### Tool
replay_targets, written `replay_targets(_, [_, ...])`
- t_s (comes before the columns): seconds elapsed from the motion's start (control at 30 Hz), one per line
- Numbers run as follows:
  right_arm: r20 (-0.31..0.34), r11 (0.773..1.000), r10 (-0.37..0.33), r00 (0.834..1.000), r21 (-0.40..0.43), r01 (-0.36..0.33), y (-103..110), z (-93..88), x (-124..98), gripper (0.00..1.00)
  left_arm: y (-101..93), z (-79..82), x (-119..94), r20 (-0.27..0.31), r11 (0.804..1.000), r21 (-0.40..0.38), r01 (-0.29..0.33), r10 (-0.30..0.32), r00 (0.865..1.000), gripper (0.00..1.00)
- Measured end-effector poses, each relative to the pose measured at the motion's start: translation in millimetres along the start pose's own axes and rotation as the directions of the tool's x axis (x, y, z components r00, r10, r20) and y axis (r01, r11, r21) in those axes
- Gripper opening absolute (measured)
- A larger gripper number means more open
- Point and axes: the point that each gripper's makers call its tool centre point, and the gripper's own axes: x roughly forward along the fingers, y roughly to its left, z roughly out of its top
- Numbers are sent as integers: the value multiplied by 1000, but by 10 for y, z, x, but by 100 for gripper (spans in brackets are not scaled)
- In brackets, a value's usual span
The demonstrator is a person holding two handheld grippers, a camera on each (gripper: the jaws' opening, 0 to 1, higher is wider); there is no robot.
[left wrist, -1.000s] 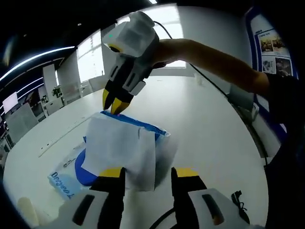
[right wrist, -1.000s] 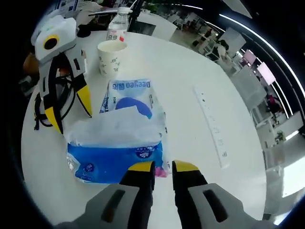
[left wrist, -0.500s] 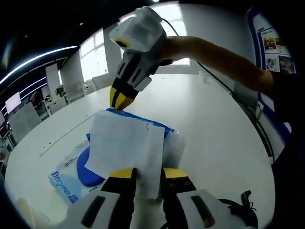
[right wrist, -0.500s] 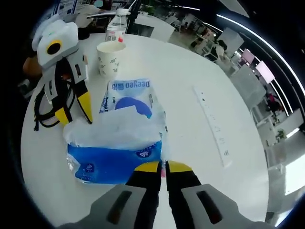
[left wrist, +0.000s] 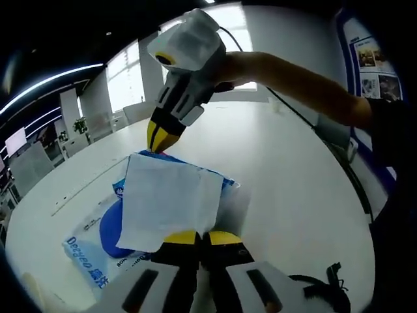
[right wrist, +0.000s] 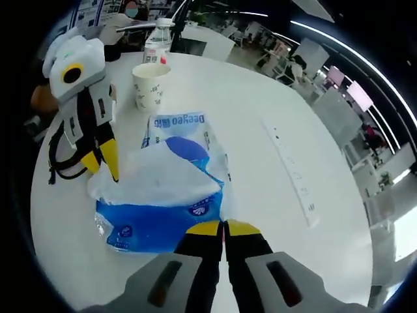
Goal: Arrange the tabletop items into an orderly group along one side of the table until the central work area is clear of visible clutter.
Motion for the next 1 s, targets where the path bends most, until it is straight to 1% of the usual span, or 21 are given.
replay_targets(0.13, [5,1000,2,1000,6,-2,0,5,-22,0,-17,16,-31,-3,1000,12,9,-9,1000,1])
replay_targets(0.23, [9,1000,-3,1000,4,3,-3,21,-59,0,2,34,-62,-3,1000,15,3,-3,1000,1])
replay_targets(0.3, [14,1000,-7,1000,6,7,-8,38,-96,0,8,48,-75,0,1000,17,-1,1,1000,1])
replay_targets(0.43, [14,1000,-12,1000,3,12,-14,49,-133,0,-41,101,-98,15,1000,16,10,-10,1000,1])
replay_targets(0.57, [18,1000,-21,1000,1,21,-11,67,-184,0,-17,129,-112,16,1000,22,5,-5,1000,1])
replay_targets(0.8, [32,999,-41,999,14,40,12,62,-336,0,-14,211,-170,33,999,32,-4,3,999,1])
replay_targets(0.97, [40,998,-53,998,31,52,-26,46,-419,0,-5,228,-136,44,999,42,-11,9,999,0])
replay_targets(1.0, [41,998,-57,998,32,56,-33,42,-441,0,12,279,-161,46,999,43,-12,10,999,0])
